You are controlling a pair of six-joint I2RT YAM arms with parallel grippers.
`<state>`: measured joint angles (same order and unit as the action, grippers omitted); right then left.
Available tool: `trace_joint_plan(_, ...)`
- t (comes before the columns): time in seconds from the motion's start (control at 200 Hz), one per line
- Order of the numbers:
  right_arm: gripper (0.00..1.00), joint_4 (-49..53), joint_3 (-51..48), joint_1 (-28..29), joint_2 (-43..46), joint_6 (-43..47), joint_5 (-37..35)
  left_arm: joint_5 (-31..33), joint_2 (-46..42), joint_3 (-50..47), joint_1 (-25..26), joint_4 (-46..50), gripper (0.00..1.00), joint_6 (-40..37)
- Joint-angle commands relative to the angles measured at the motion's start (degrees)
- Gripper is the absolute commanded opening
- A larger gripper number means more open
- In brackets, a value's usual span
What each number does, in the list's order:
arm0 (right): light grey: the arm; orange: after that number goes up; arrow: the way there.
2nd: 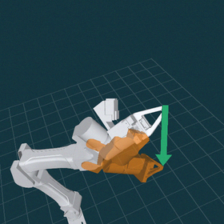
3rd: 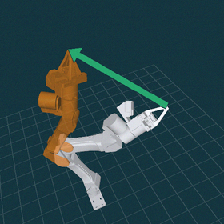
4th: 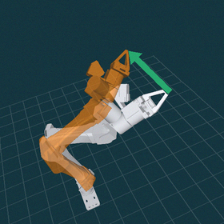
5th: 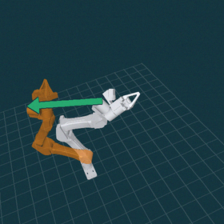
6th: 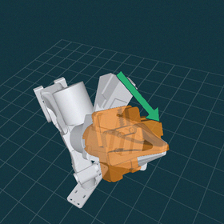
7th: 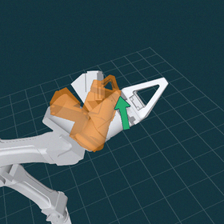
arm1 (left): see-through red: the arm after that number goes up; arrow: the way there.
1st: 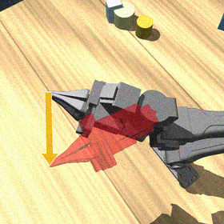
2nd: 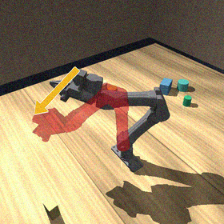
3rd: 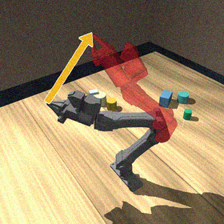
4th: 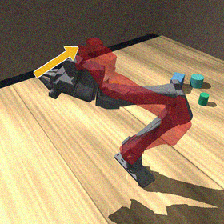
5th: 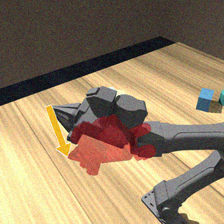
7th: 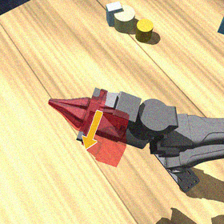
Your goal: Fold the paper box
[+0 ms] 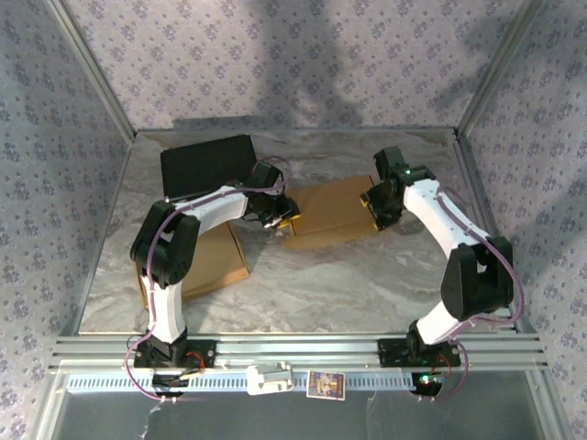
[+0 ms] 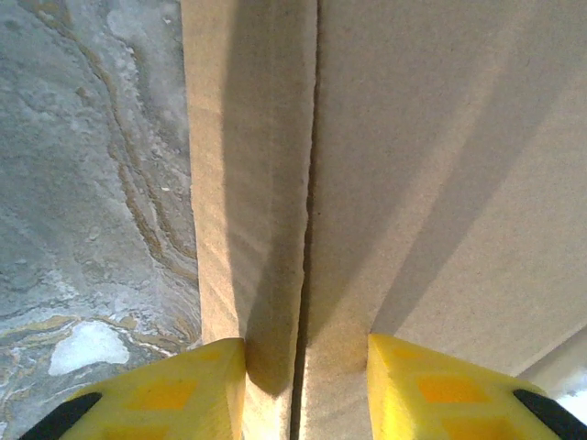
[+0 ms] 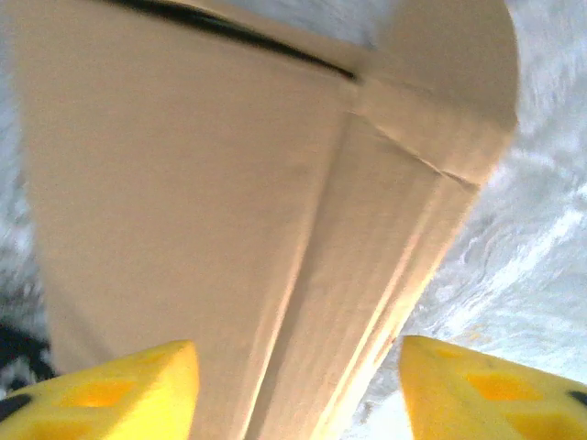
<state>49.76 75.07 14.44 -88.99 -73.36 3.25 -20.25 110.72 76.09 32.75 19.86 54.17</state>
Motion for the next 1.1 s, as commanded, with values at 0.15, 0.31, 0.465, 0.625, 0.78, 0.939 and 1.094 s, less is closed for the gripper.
trace_joint_plan(0.15,0.71,3.3,3.1,-7.3,11.1,36.2,-1.0,3.3,-0.4,1.6,-0.6,5.9,0.36,-6.5)
trace_joint_plan(0.31,0.67,0.7,5.7,-11.4,-0.8,51.8,2.5,3.0,-0.1,1.9,-0.9,5.8,0.36,-7.6)
trace_joint_plan(0.465,0.69,-2.7,5.6,-11.6,-10.0,57.2,7.3,2.8,1.1,3.0,-1.0,6.3,0.35,-9.1)
trace_joint_plan(0.625,0.65,-5.4,4.4,-11.8,-15.9,57.9,10.8,2.5,1.5,3.3,-1.0,6.0,0.35,-9.9)
trace_joint_plan(0.78,0.50,-8.2,1.3,-14.4,-18.9,56.6,15.6,2.1,1.7,2.5,-1.0,5.0,0.34,-11.0)
trace_joint_plan(0.939,0.53,-9.5,0.6,-16.0,-17.2,57.3,21.6,1.8,0.6,0.0,-1.8,2.4,0.32,-12.3)
trace_joint_plan(1.094,0.66,-13.8,-1.6,-19.7,-13.7,55.0,27.9,-0.2,-0.6,-4.0,-3.3,-2.6,0.28,-12.8)
